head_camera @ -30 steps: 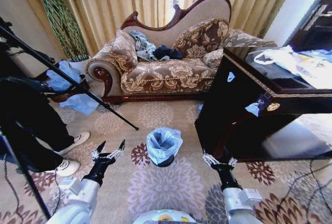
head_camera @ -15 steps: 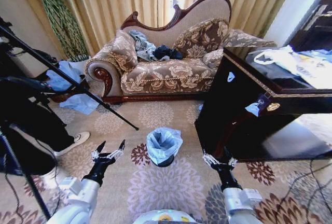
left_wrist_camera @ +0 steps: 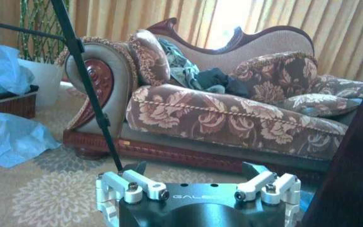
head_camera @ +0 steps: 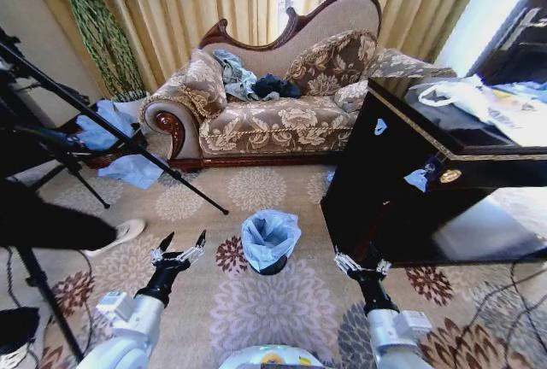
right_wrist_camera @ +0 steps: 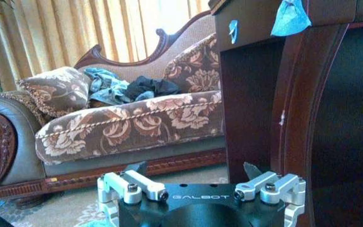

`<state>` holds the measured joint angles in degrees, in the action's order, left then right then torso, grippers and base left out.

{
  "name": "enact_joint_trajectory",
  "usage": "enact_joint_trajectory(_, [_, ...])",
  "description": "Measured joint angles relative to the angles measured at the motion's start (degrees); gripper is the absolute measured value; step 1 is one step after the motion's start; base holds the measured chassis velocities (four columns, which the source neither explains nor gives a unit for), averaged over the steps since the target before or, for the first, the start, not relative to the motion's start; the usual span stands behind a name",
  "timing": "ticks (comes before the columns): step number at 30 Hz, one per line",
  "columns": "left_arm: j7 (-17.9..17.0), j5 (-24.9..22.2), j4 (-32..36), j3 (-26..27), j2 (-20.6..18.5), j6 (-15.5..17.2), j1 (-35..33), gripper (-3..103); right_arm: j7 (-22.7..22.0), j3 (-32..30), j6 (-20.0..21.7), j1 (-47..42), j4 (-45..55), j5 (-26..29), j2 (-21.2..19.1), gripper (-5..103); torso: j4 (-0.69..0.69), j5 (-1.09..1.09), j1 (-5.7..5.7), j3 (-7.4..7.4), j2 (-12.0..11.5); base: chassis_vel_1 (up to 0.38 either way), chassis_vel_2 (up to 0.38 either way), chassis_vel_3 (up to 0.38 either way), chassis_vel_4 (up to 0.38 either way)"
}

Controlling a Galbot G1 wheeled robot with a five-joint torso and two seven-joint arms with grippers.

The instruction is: Place a garbage bag over the trash bin.

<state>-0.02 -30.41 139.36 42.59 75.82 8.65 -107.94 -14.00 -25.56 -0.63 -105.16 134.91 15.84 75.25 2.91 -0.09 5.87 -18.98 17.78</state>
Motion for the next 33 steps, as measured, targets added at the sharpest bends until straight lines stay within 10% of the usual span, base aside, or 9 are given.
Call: enact_joint_trajectory(33, [0.00, 0.00, 0.00, 0.00, 0.00, 0.00, 0.00, 100, 0.00, 0.00, 0.00, 0.00, 0.00, 0.00, 0.00, 100, 0.00, 0.00, 0.00, 0.00, 0.00, 0.000, 0.000, 0.000, 0.000])
